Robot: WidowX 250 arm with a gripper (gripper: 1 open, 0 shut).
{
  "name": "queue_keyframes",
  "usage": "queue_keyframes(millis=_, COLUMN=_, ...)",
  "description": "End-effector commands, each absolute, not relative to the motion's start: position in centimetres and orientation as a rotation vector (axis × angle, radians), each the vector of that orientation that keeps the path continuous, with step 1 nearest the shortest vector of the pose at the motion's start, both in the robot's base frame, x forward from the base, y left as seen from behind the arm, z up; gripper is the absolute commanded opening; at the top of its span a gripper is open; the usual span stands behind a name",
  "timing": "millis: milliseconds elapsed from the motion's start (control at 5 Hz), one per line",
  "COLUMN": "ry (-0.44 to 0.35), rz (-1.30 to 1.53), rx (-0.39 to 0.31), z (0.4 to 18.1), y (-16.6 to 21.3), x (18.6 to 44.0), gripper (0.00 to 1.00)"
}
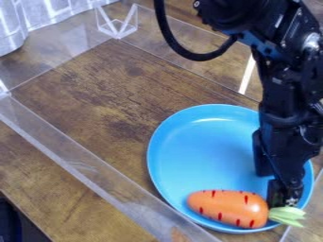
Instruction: Put the carrot in the blue tray
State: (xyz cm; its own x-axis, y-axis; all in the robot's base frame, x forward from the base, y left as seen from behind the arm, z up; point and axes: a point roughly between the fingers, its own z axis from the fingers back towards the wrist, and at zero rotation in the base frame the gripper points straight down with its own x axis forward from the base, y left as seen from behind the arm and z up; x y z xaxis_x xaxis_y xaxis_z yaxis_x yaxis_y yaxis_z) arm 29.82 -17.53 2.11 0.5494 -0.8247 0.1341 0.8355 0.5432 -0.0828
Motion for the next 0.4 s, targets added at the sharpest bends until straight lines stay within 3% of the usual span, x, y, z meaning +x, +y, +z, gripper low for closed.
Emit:
queue_keyframes(millis=0, ry=-0.002, rz=-0.987, rx=-0.144, z=1.13, y=-17.15, x=27.75, gripper=1.0)
queue_keyframes(millis=200, ry=-0.001, rz=-0.987, rx=-0.141, z=1.06, y=-17.18, x=27.74, gripper=0.0)
